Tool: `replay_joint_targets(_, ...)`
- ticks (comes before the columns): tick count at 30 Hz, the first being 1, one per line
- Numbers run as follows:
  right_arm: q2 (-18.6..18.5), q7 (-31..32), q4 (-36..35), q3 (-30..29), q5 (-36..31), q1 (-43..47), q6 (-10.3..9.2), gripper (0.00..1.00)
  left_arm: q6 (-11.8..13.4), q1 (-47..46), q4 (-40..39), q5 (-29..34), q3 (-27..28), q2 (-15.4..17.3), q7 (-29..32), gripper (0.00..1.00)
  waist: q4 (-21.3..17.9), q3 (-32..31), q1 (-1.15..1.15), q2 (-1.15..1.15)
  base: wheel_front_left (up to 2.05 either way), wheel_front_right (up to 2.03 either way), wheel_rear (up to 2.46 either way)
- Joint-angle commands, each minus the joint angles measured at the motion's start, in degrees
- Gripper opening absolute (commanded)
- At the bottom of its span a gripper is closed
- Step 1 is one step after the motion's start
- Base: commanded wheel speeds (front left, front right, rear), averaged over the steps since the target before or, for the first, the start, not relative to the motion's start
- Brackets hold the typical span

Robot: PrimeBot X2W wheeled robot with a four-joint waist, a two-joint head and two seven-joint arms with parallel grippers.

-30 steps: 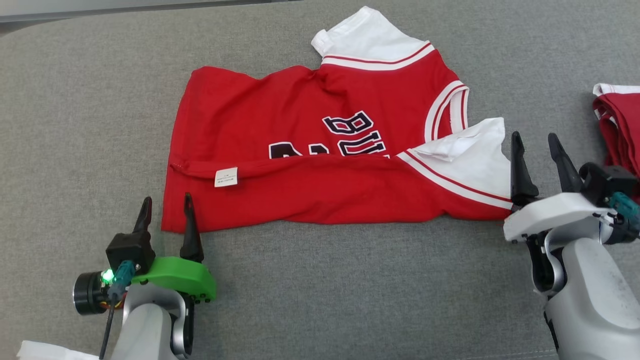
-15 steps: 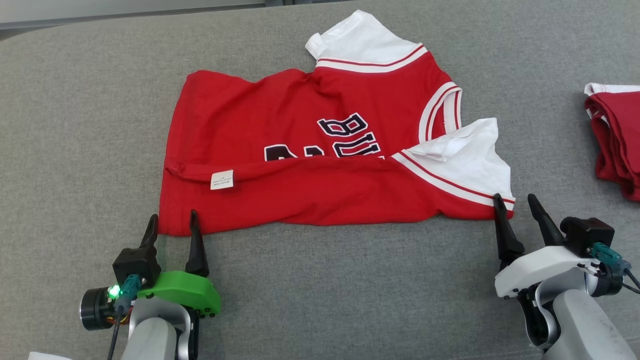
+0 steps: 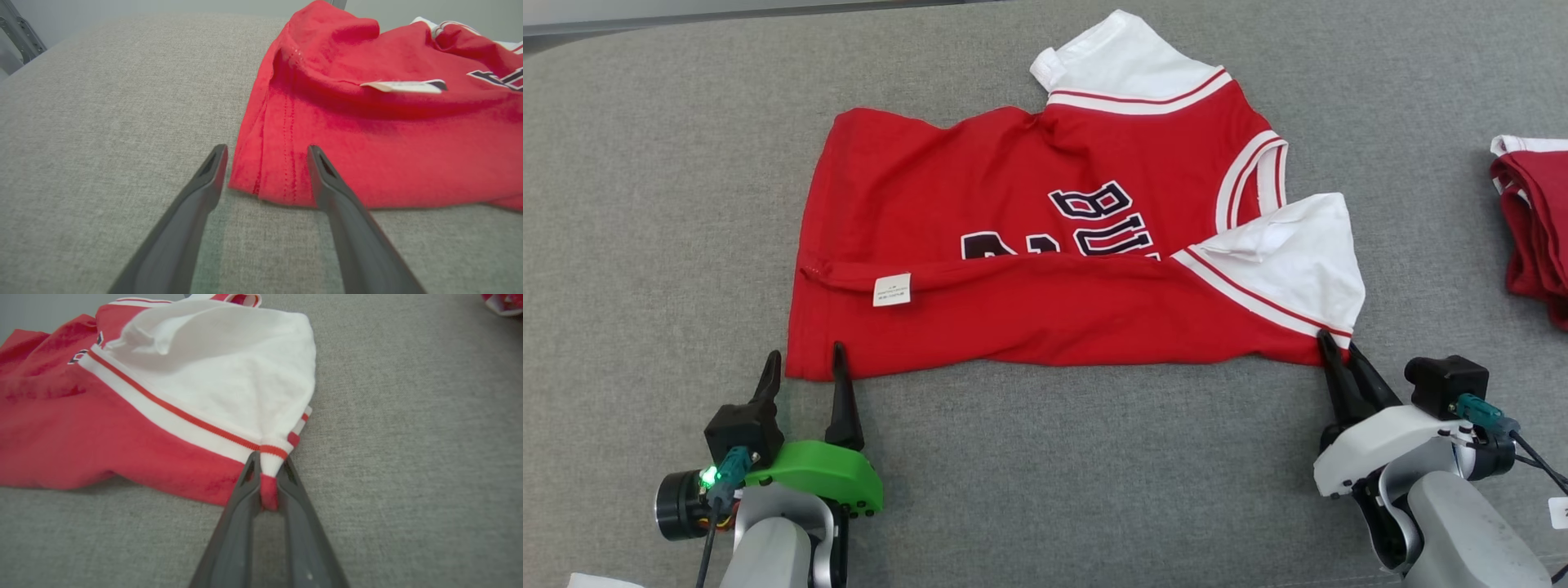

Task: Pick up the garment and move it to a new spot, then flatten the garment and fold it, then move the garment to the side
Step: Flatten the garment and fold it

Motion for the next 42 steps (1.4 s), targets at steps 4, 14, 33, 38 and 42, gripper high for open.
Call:
replay_joint_targets(4,-0.98,0.33,-0.45,-0.11,0.45,-0.04,-0.20,0.00,-0.98,-0.94,1.48,-1.34,-0.22,0.36,0.05,1.00,-0.31,0.19,0.00,0.00,0.00,0.00,0.00)
replay_joint_targets(14,-0.63,0.21,-3.16,-1.80,1.13,-2.11,-0.15,0.00,-2.54,-2.68,4.09,-2.27,-0.22,0.38,0.06,0.00,-0.35,-0.26,0.00,0.00,0.00,0.00,0.00)
replay_joint_targets(33,-3.57,0.14,0.16,0.18,6.11,6.96,-0.21,0.00,-2.68,12.05,2.23,-1.28,4.62,0.55,0.04,0.00,0.07,-16.88,0.00,0.00,0.00,0.00,0.00)
replay_joint_targets(38,-4.24,0.14,-0.08,2.87,8.37,11.02,-0.21,0.00,-2.23,15.62,2.79,-3.01,3.15,0.53,0.04,0.00,-0.10,-17.28,0.00,0.00,0.00,0.00,0.00)
replay_joint_targets(42,-4.17,0.14,0.63,4.36,9.60,11.63,-0.19,0.17,-2.51,15.52,3.31,-2.77,1.42,0.47,0.05,1.00,0.01,-16.46,0.00,0.00,0.00,0.00,0.00)
